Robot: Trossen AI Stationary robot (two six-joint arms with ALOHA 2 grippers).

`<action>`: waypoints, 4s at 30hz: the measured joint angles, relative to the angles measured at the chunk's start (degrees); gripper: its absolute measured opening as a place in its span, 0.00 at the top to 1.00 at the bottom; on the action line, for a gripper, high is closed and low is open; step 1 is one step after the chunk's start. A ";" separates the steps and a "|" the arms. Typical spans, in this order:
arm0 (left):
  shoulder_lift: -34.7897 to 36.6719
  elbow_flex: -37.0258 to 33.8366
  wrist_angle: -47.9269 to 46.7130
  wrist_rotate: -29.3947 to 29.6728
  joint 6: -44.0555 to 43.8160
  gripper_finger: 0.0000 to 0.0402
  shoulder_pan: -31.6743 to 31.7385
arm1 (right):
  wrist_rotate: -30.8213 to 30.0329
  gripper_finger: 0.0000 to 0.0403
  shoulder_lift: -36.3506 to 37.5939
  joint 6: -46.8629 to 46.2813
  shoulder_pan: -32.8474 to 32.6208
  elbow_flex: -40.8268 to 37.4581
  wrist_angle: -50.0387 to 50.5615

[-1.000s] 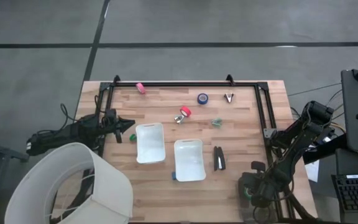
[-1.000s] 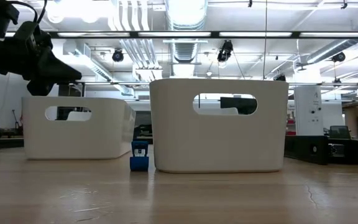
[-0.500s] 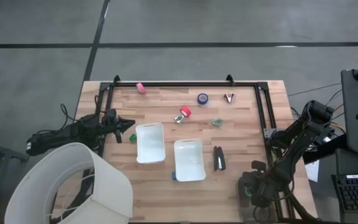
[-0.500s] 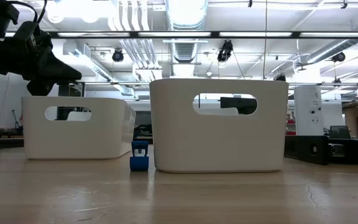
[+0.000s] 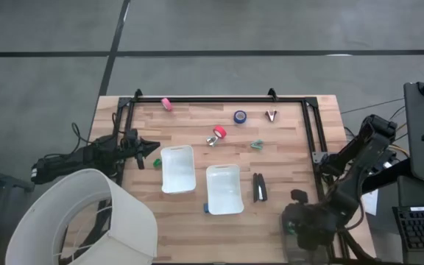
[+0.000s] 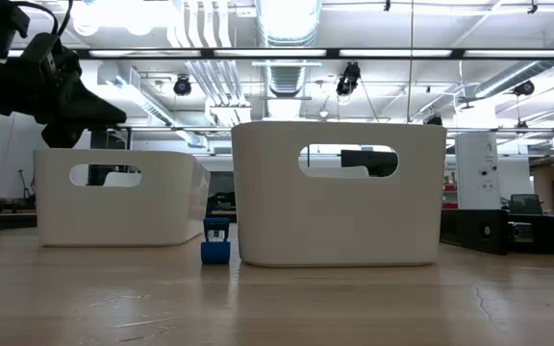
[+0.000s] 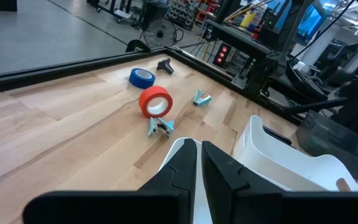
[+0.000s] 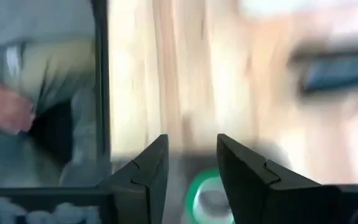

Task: Pick and place Stapler, Stapler remover, tape
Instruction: Put the blue tape into the black bin

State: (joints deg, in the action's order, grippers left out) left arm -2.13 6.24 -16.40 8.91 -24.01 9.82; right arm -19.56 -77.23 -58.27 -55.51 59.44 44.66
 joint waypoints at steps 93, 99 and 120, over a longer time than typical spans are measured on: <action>0.00 0.00 -0.02 -0.02 0.02 0.93 -0.02 | 16.62 0.78 -39.98 81.62 89.70 21.96 -5.51; 0.00 0.00 -0.01 -0.02 0.01 0.93 0.00 | 16.99 0.93 -39.74 81.34 89.64 21.96 -3.65; 0.00 0.00 -0.04 -0.02 0.00 0.93 -0.01 | 17.03 0.91 -12.18 67.14 77.35 20.37 20.91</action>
State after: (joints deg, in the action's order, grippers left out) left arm -2.13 6.24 -16.45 8.88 -24.01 9.81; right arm -2.52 -89.41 8.88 21.84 79.81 65.57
